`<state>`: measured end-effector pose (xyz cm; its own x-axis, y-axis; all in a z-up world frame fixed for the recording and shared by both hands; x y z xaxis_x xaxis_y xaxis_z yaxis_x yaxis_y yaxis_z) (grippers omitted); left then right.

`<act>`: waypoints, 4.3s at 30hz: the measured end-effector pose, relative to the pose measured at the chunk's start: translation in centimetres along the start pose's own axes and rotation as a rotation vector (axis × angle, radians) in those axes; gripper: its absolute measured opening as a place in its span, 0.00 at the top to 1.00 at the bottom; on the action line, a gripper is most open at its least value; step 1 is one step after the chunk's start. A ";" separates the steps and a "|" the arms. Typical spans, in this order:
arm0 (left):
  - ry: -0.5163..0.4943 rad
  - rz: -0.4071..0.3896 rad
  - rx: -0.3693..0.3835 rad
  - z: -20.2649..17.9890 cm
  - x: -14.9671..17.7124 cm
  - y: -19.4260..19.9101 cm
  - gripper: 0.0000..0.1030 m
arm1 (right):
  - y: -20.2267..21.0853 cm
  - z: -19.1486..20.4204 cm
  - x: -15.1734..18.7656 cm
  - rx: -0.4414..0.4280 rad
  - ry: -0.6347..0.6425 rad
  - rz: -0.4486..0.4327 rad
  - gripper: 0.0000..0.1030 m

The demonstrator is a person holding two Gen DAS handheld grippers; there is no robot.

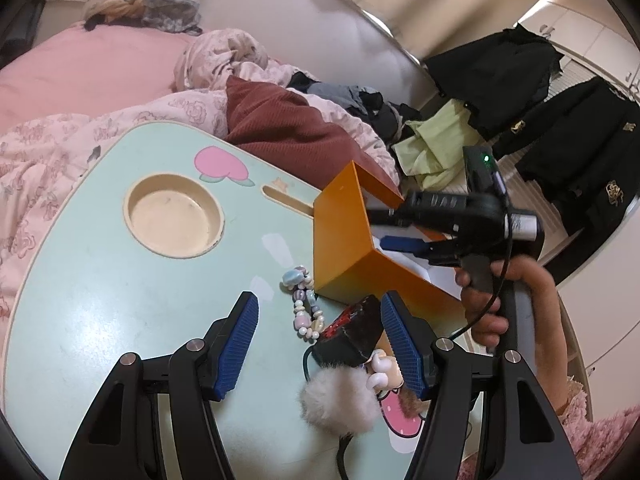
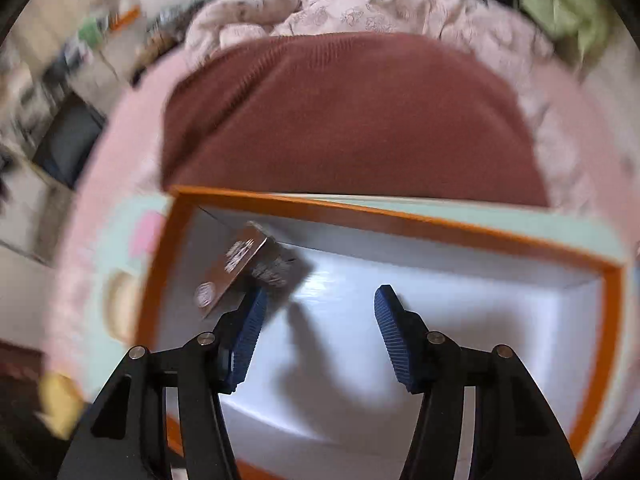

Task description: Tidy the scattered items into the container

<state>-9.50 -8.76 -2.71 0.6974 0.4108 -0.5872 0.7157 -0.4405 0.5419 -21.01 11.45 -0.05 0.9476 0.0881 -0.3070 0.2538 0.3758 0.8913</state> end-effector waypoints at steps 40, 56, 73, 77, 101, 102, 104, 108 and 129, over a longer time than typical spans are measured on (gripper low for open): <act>-0.009 0.026 -0.012 -0.2 0.9 0.3 0.39 | 3.3 5.0 2.2 -0.400 -0.076 -0.093 0.57; -0.124 0.057 0.000 -4.4 4.6 0.9 0.37 | 5.4 1.5 10.8 -0.193 0.055 -0.093 0.43; -0.096 0.103 -0.015 -4.4 7.7 0.7 0.35 | 3.0 -5.8 6.0 -0.226 -0.147 -0.293 0.32; -0.151 0.091 -0.034 -5.4 8.3 1.2 0.34 | 3.8 -6.8 7.2 -0.235 -0.190 -0.344 0.32; -0.448 0.149 -0.472 -4.1 11.2 -0.4 0.00 | 3.0 -6.9 20.2 0.369 0.026 -0.311 0.00; -0.453 0.142 -0.465 -4.0 11.1 -0.4 0.00 | 3.0 -6.8 20.1 0.366 0.033 -0.307 0.00; -0.458 0.137 -0.460 -4.0 11.1 -0.4 0.00 | 2.9 -6.8 20.1 0.365 0.038 -0.305 0.00; -0.462 0.139 -0.460 -4.3 10.9 -0.3 0.00 | 2.8 -6.8 20.4 0.360 0.043 -0.306 0.00; -0.475 0.138 -0.443 -4.6 10.7 -0.7 0.00 | 2.6 -6.1 20.5 0.350 0.077 -0.313 0.00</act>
<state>-2.34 -0.38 -6.63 0.7646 -0.0676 -0.6410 0.6388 -0.0522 0.7676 -2.09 19.87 -6.06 0.8014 0.0936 -0.5908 0.5875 0.0627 0.8068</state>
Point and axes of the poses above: each gripper's, at about its wrist camera, not at the fingertips, and y roughly against the way its jaws point, z to its left, x to its underside, the point moved 9 cm from there along -y, roughly the way its jaws point, and after that the axes turned 1 degree about -y, right-handed, at the moved point
